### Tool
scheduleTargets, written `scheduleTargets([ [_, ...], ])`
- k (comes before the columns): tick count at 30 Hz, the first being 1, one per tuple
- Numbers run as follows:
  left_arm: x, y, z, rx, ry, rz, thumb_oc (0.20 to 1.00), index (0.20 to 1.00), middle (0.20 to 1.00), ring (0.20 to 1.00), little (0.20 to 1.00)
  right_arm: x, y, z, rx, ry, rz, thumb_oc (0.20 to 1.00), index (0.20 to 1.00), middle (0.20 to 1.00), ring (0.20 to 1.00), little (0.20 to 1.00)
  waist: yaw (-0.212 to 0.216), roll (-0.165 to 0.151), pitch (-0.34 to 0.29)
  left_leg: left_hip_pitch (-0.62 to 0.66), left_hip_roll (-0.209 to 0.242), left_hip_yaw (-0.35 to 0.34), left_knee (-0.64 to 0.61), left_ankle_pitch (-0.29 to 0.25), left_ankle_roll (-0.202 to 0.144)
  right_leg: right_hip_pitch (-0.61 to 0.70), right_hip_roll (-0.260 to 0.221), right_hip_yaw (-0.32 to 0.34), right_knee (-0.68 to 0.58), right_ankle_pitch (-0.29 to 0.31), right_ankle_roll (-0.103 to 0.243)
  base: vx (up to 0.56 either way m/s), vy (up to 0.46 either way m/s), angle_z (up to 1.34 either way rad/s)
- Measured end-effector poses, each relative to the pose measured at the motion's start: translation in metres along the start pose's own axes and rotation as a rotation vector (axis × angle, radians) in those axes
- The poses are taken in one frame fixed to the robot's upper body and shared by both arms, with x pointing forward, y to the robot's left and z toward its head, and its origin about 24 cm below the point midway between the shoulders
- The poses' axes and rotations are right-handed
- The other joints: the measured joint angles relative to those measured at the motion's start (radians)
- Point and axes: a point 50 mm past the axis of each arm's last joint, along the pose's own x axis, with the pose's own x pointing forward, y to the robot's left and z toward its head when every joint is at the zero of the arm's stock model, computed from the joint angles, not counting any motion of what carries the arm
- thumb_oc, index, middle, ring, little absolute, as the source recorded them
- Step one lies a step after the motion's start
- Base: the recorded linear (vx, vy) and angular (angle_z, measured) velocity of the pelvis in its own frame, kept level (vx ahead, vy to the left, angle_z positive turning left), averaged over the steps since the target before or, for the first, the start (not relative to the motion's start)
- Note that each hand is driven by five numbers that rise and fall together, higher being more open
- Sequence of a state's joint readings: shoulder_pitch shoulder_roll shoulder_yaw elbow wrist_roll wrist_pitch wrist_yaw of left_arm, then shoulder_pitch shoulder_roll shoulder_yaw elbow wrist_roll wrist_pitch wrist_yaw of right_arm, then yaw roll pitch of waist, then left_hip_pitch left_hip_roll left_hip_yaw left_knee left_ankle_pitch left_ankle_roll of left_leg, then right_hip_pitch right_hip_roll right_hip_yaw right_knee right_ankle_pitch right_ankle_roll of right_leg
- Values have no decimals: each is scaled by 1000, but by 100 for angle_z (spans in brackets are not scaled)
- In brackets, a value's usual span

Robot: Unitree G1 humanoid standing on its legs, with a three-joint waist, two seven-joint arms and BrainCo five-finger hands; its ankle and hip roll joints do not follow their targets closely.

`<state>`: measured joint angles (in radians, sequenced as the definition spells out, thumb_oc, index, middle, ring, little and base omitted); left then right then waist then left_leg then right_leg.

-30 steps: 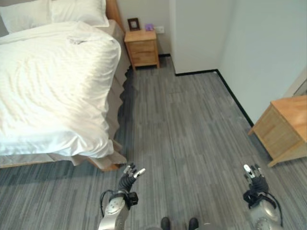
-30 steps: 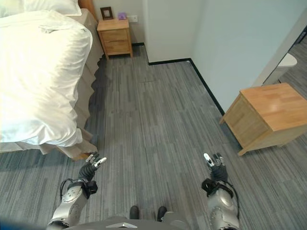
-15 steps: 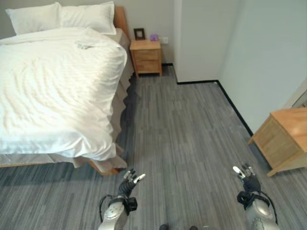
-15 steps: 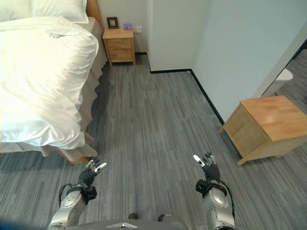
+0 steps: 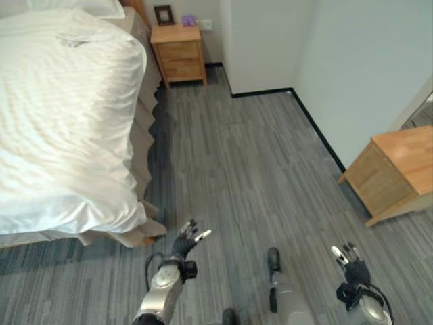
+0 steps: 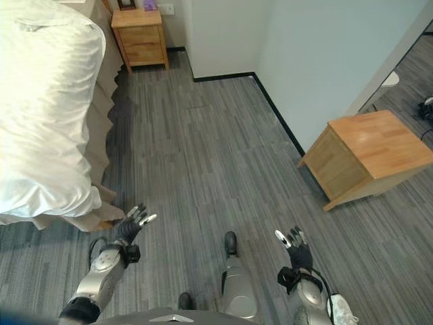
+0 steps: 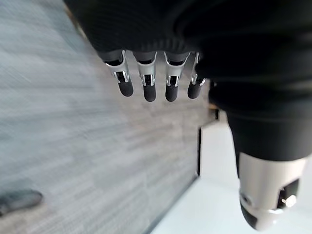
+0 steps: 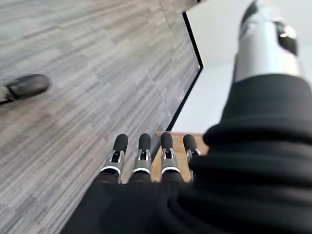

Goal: Making the bed.

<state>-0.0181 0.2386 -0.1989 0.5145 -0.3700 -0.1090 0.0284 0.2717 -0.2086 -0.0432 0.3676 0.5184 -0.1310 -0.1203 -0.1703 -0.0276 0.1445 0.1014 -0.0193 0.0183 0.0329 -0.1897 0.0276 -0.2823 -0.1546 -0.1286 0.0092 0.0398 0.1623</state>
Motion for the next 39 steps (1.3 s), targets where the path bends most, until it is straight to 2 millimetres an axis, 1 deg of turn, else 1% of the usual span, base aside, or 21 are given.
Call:
scheduleTargets([
  [2, -4, -12, -10, 6, 31, -56, 1000, 1000, 1000, 1000, 1000, 3, 4, 2, -15, -4, 35, 1000, 1000, 1000, 1000, 1000, -18, 20, -26, 18, 88, 4, 160, -68, -109, 52, 88, -20, 78, 67, -98, 691, -516, 40],
  [3, -2, -22, -12, -4, 43, -79, 1000, 1000, 1000, 1000, 1000, 7, 2, -1, -14, 10, 20, 1000, 1000, 1000, 1000, 1000, -20, 13, -26, -113, 120, 33, 433, -64, -128, 64, 104, -38, 105, 16, -125, 489, -480, 36],
  [4, 1, -31, -8, -2, 31, -111, 1000, 1000, 1000, 1000, 1000, 7, -1, 2, -13, 4, 15, 1000, 1000, 1000, 1000, 1000, -4, 11, -28, -275, 174, 71, 729, 54, -79, 81, 122, -52, 106, -8, -160, 635, -569, 25],
  [5, 1, -31, -8, -2, 31, -111, 1000, 1000, 1000, 1000, 1000, 8, -1, 2, -12, 3, 16, 1000, 1000, 1000, 1000, 1000, -3, 10, -27, -282, 177, 70, 734, 58, -80, 83, 121, -53, 107, -8, -161, 453, -256, -5],
  [6, 2, -41, -2, 5, 10, -173, 1000, 1000, 1000, 1000, 1000, 10, 9, 5, 25, -7, 56, 1000, 1000, 1000, 1000, 1000, 47, -37, 4, -469, 210, 38, 1028, 406, -70, 112, 142, -35, 164, -73, -215, 528, -179, -32],
  [7, 0, -38, -2, 14, 11, -176, 1000, 1000, 1000, 1000, 1000, 14, 18, 8, 24, -13, 82, 1000, 1000, 1000, 1000, 1000, 60, -57, 11, -510, 207, 46, 1030, 357, -74, 135, 143, -34, 167, -76, -227, 617, -83, -43],
  [11, 2, -25, 2, 22, 7, -152, 1000, 1000, 1000, 1000, 1000, 23, 31, 25, 13, -65, 135, 1000, 1000, 1000, 1000, 1000, 111, -86, 24, -536, 187, 195, 536, 274, -77, 329, 170, -5, 32, -105, -224, 606, 66, -27],
  [13, -8, -18, -11, 40, 49, -158, 1000, 1000, 1000, 1000, 1000, 21, 31, 29, -39, -73, 166, 1000, 1000, 1000, 1000, 1000, 132, -56, -11, -541, 151, 238, 291, 253, -98, 428, 214, 13, -51, -161, -153, 745, 105, -19],
  [15, -12, -14, -17, 36, 67, -142, 1000, 1000, 1000, 1000, 1000, 30, 27, 30, -104, -54, 179, 1000, 1000, 1000, 1000, 1000, 209, -37, -10, -463, 20, 129, -98, 258, -84, 504, 224, 80, -61, -193, -159, 590, 47, -66],
  [17, -20, -12, -25, 45, 92, -135, 1000, 1000, 1000, 1000, 1000, 31, 31, 25, -99, -32, 193, 1000, 1000, 1000, 1000, 1000, 213, -20, -15, -463, -37, 151, 63, 286, 7, 585, 245, 95, -20, -208, -150, 578, 142, -77],
  [18, -31, -18, -35, 41, 115, -166, 1000, 1000, 1000, 1000, 1000, 12, 22, 11, -130, -3, 205, 1000, 1000, 1000, 1000, 1000, 213, 67, -69, -344, 1, 134, 64, 360, 179, 589, 344, 97, 157, -235, -104, 459, 227, -55],
  [19, -27, -17, -27, 85, 100, -185, 1000, 1000, 1000, 1000, 1000, 5, 44, -5, -80, 36, 246, 1000, 1000, 1000, 1000, 1000, 176, 1, -45, -279, -19, 178, 41, 274, 133, 452, 304, 44, 521, -255, -77, 464, 227, -54],
  [20, -20, -15, -16, 113, 68, -193, 1000, 1000, 1000, 1000, 1000, 1, 63, -6, -53, 31, 308, 1000, 1000, 1000, 1000, 1000, 174, -35, -20, -235, -20, 239, 3, 207, 100, 205, 199, -6, 945, -83, 5, 169, 113, -28],
  [21, -16, -24, -13, 114, 60, -222, 1000, 1000, 1000, 1000, 1000, -1, 71, -6, -43, 27, 339, 1000, 1000, 1000, 1000, 1000, 149, -29, -21, -228, -6, 239, 0, 299, 116, 73, 163, -15, 1058, -104, -35, 379, 84, -15],
  [24, -2, -43, 6, 94, -9, -271, 1000, 1000, 1000, 1000, 1000, -1, 66, -11, -39, 56, 317, 1000, 1000, 1000, 1000, 1000, 139, -30, -6, -114, -57, 207, -1, 171, 114, -117, -52, 9, 898, -166, -53, 510, -17, 30],
  [27, -3, -30, 10, 112, -17, -255, 1000, 1000, 1000, 1000, 1000, 0, 56, -11, -49, 58, 297, 1000, 1000, 1000, 1000, 1000, 124, -3, 4, -21, -62, 132, -4, 131, 86, -82, -92, 32, 545, -122, -37, 353, -126, 66],
  [30, 1, -17, 8, 123, 6, -220, 1000, 1000, 1000, 1000, 1000, 5, 46, -8, -45, 57, 257, 1000, 1000, 1000, 1000, 1000, 102, 11, 9, 49, -30, -15, -29, 81, 26, 10, 46, 258, 160, -38, -11, 451, -199, 102],
  [33, -2, -7, 2, 131, 33, -196, 1000, 1000, 1000, 1000, 1000, 5, 34, -7, -35, 55, 213, 1000, 1000, 1000, 1000, 1000, 64, -58, -13, 134, -37, -92, -65, 46, -28, 92, 60, 399, -44, 75, -12, 318, -261, 118],
  [34, -3, -10, -2, 119, 43, -201, 1000, 1000, 1000, 1000, 1000, 4, 27, -9, -38, 61, 192, 1000, 1000, 1000, 1000, 1000, 67, -57, -14, 164, -25, -90, -75, 28, -48, 101, 69, 384, -20, 172, -18, 256, -275, 95],
  [36, -7, -22, -7, 62, 40, -211, 1000, 1000, 1000, 1000, 1000, 10, 25, -1, -60, 48, 190, 1000, 1000, 1000, 1000, 1000, 97, -13, -14, 164, 37, -72, -27, 22, -58, 105, 78, 207, 17, 143, -58, 217, -253, 10],
  [39, -12, -19, -14, 35, 56, -192, 1000, 1000, 1000, 1000, 1000, 22, 43, 18, -66, -13, 251, 1000, 1000, 1000, 1000, 1000, 99, -10, -15, 135, 85, -36, 122, 26, -79, 141, 139, 190, 43, 94, -132, 207, -297, -10],
])
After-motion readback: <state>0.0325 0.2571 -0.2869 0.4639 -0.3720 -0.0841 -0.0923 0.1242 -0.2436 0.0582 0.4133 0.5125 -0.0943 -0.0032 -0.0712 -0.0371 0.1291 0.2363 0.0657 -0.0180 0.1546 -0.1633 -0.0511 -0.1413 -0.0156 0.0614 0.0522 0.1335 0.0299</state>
